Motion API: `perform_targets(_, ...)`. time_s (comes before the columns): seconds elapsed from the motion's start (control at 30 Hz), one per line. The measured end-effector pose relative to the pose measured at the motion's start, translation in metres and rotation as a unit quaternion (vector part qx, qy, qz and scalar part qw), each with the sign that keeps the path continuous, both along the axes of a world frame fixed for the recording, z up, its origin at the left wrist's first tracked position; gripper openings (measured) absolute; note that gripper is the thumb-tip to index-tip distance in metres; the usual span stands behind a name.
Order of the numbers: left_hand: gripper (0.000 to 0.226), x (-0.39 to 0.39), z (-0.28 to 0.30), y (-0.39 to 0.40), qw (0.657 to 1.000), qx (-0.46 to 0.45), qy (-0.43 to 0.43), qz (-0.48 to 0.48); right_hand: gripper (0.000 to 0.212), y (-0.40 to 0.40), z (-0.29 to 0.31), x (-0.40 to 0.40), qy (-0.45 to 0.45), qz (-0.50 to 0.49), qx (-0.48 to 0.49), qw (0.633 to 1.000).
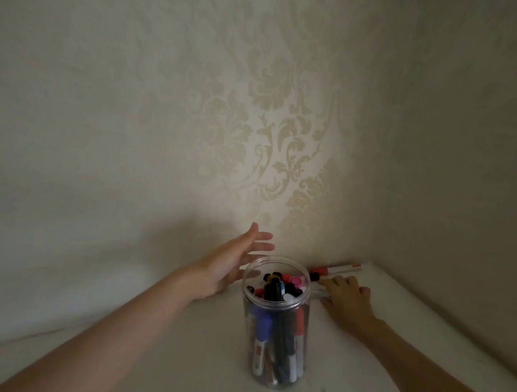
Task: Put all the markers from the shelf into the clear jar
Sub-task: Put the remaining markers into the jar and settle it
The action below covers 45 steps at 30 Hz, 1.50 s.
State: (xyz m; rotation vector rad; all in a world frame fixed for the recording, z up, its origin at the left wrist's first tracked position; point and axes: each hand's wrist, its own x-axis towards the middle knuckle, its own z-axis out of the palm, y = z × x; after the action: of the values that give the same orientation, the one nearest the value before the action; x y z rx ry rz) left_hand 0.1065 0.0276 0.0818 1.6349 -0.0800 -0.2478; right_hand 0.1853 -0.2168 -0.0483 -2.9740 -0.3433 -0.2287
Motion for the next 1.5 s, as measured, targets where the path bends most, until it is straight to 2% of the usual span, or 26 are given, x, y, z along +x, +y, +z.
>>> perform_targets(0.07, 0.062, 0.005, -0.010, 0.001, 1.000, 0.015, 0.005, 0.000, 0.031, -0.005, 0.000, 0.002, -0.013, 0.001, -0.010, 1.000)
perform_targets(0.1, 0.058, 0.006, -0.013, 0.000, 1.000, 0.021, 0.001, 0.003, 0.027, -0.009, 0.004, 0.002, -0.003, 0.006, 0.017, 1.000)
perform_targets(0.17, 0.047, 0.004, -0.014, 0.001, 0.999, 0.043, -0.028, 0.015, 0.021, -0.019, 0.026, -0.002, 0.023, 0.042, 0.145, 0.988)
perform_targets(0.23, 0.035, 0.002, -0.009, 0.005, 0.995, 0.064, -0.066, 0.024, 0.005, -0.030, 0.069, -0.010, -0.005, 0.079, 0.269, 0.960)
perform_targets(0.27, 0.033, -0.001, -0.005, 0.008, 0.995, 0.062, -0.081, 0.020, 0.006, -0.034, 0.095, -0.017, -0.034, 0.084, 0.314, 0.945)
perform_targets(0.37, 0.040, -0.015, 0.007, 0.018, 0.993, 0.032, -0.102, -0.049, 0.015, -0.032, 0.168, -0.039, -0.129, 0.098, 0.413, 0.896)
perform_targets(0.4, 0.049, -0.019, 0.008, 0.022, 0.991, 0.043, -0.100, -0.084, 0.019, -0.027, 0.189, -0.047, -0.131, 0.112, 0.430, 0.886)
perform_targets(0.43, 0.069, -0.024, 0.007, 0.024, 0.987, 0.066, -0.091, -0.117, 0.022, -0.020, 0.205, -0.055, -0.120, 0.139, 0.437, 0.880)
perform_targets(0.5, 0.113, -0.032, -0.004, 0.024, 0.978, 0.111, -0.080, -0.157, 0.024, -0.005, 0.223, -0.071, -0.081, 0.198, 0.423, 0.880)
perform_targets(0.57, 0.131, -0.036, -0.023, 0.019, 0.974, 0.139, -0.094, -0.154, 0.023, 0.009, 0.224, -0.081, -0.055, 0.231, 0.378, 0.895)
perform_targets(0.63, 0.125, -0.039, -0.036, 0.013, 0.977, 0.144, -0.110, -0.116, 0.021, 0.020, 0.213, -0.084, -0.038, 0.236, 0.340, 0.910)
perform_targets(0.73, 0.100, -0.044, -0.044, 0.007, 0.975, 0.132, -0.167, -0.065, 0.018, 0.029, 0.195, -0.082, -0.034, 0.243, 0.322, 0.915)
perform_targets(0.97, 0.100, -0.044, -0.041, 0.009, 0.946, 0.144, -0.291, -0.010, 0.019, 0.032, 0.184, -0.098, -0.058, 0.250, 0.383, 0.888)
perform_targets(1.1, 0.095, -0.038, -0.040, 0.008, 0.943, 0.141, -0.300, 0.036, 0.006, 0.025, 0.179, -0.096, -0.085, 0.211, 0.428, 0.875)
perform_targets(1.27, 0.096, -0.041, -0.043, 0.001, 0.940, 0.163, -0.299, 0.025, 0.009, 0.026, 0.182, -0.106, -0.067, 0.218, 0.434, 0.872)
perform_targets(1.33, 0.097, -0.043, -0.045, -0.001, 0.942, 0.149, -0.301, 0.020, 0.009, 0.029, 0.182, -0.112, -0.053, 0.230, 0.409, 0.882)
perform_targets(1.43, 0.096, -0.043, -0.046, -0.005, 0.945, 0.138, -0.296, 0.023, 0.009, 0.037, 0.175, -0.119, -0.080, 0.246, 0.321, 0.911)
perform_targets(1.5, 0.097, -0.044, -0.046, -0.008, 0.948, 0.130, -0.290, 0.022, 0.010, 0.042, 0.169, -0.120, -0.090, 0.250, 0.309, 0.913)
